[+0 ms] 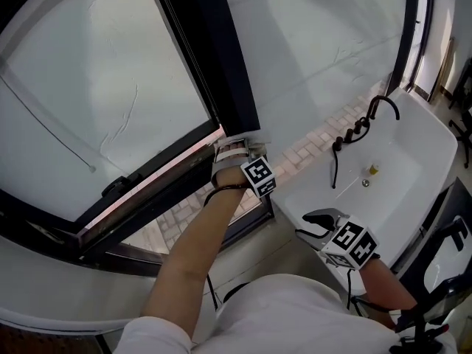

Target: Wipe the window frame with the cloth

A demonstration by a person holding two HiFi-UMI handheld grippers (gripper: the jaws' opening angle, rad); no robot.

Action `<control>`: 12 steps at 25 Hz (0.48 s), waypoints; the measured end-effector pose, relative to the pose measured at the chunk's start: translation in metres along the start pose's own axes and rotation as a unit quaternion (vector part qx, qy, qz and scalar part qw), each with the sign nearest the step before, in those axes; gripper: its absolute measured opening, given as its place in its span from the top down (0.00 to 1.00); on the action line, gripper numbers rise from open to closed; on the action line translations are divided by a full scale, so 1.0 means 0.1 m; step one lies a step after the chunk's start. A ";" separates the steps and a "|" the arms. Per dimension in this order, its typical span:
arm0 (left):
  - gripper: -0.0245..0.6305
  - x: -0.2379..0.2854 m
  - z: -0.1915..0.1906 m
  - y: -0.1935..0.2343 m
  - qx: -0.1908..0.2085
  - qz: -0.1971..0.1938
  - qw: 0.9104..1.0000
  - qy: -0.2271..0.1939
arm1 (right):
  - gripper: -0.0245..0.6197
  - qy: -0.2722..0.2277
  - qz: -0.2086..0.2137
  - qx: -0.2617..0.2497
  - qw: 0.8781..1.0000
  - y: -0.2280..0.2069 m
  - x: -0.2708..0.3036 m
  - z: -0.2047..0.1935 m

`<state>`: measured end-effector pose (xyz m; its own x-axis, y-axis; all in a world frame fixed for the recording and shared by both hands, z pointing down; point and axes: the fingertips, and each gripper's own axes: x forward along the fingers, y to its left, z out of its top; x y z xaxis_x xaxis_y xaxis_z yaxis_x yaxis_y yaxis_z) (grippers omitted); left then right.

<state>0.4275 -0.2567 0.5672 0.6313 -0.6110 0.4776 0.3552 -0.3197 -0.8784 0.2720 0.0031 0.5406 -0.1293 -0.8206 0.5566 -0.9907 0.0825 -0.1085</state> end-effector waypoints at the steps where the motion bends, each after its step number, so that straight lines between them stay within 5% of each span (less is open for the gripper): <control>1: 0.82 0.03 -0.01 -0.07 -0.002 -0.004 1.000 0.001 | 0.73 0.004 0.000 0.000 1.000 -0.02 0.01 -0.02; 8: 0.82 0.09 0.00 -0.27 -0.018 -0.010 1.000 -0.007 | 0.73 0.024 0.010 0.001 1.000 -0.03 0.11 -0.05; 12: 0.82 -0.16 0.16 -0.11 -0.093 0.000 0.994 -0.057 | 0.73 0.030 0.016 -0.009 0.999 -0.05 0.15 0.00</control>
<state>0.4247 -0.2322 0.5696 0.7094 -0.5273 0.4676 0.2287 -0.4554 -0.8604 0.2746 -0.0094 0.5496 -0.1624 -0.7826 0.6009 -0.9866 0.1184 -0.1123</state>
